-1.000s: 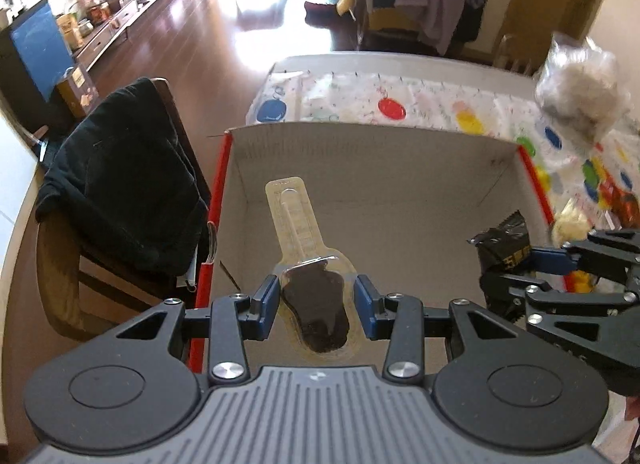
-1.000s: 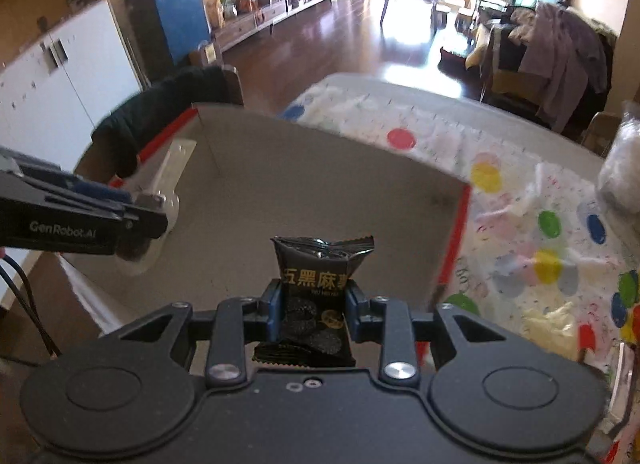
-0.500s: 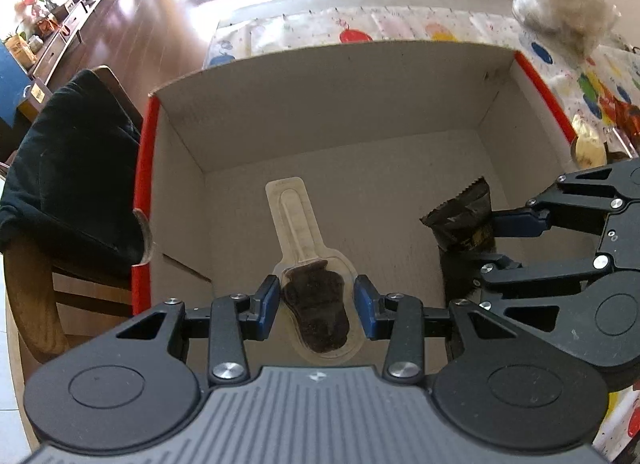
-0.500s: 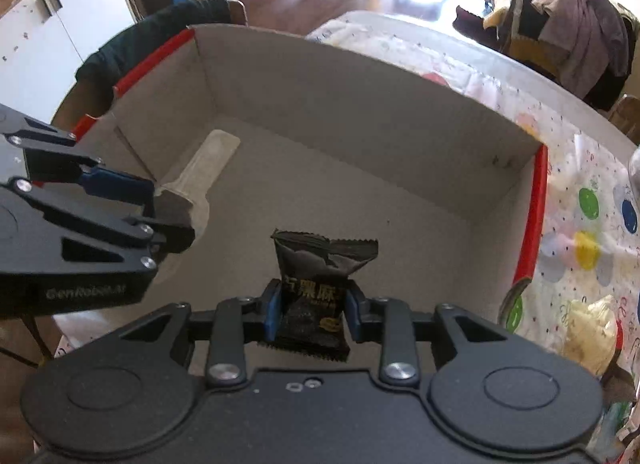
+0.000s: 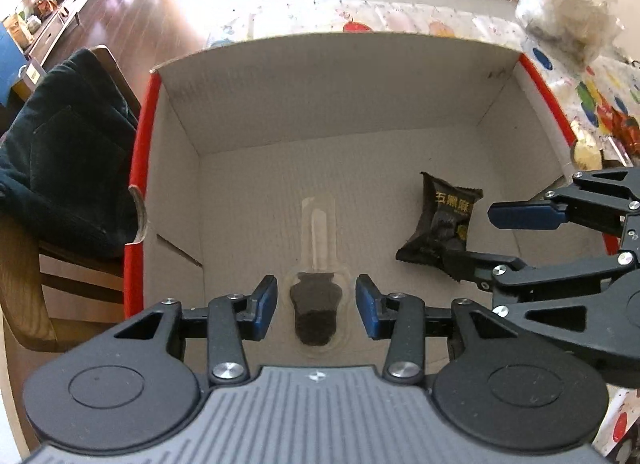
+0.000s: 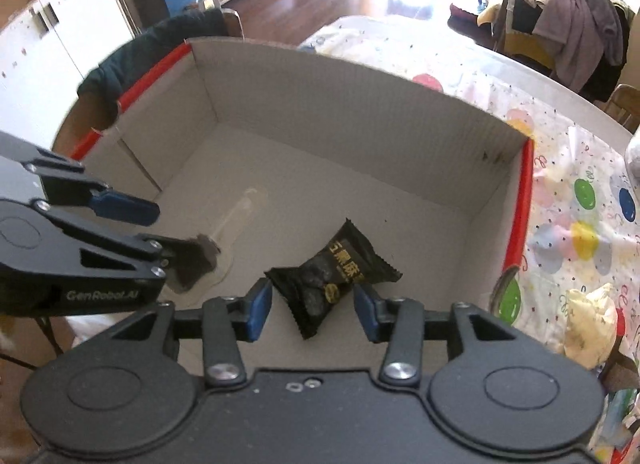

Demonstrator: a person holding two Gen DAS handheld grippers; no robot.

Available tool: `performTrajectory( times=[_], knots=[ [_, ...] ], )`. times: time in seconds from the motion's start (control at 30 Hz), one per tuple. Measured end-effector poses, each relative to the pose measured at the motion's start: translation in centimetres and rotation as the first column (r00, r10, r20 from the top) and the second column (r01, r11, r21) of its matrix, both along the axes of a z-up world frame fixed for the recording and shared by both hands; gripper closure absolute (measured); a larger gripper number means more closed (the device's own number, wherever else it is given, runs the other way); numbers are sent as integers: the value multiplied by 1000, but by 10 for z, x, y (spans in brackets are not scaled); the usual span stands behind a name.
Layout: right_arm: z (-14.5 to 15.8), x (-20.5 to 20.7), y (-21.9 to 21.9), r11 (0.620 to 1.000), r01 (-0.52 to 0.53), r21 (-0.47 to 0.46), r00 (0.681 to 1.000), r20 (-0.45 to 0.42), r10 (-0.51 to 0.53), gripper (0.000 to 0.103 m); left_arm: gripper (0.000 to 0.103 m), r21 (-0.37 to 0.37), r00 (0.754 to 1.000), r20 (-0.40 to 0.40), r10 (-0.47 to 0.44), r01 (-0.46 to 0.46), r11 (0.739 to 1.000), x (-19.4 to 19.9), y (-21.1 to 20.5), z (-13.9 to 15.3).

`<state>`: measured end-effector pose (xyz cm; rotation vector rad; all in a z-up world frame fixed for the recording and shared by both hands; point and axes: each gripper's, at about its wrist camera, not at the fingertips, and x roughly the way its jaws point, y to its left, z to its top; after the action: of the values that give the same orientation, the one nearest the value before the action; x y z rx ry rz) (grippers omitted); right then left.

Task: Organize snacks
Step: 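Open both tools to drop the popsicle and black packet into the box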

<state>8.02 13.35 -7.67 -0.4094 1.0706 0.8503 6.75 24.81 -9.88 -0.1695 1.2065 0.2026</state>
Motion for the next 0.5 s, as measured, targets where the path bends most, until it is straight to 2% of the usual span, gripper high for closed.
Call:
performTrajectory(
  times=[0.17,0.4,0.5],
  knots=[
    [17,-1,-14,999,24,45,1000,13,-25,57,58,2,998,57,8,-8,1000,-10,-1,16],
    [46,-11,-42,989,37,140,998,39,-43,46,56,0,990,144,13,-13,1000,-25,-11,40],
    [57,-18,-53,985,40,170,997,53,-50,43,51,1,983,184,10,-11,1000,-32,-18,51]
  ],
)
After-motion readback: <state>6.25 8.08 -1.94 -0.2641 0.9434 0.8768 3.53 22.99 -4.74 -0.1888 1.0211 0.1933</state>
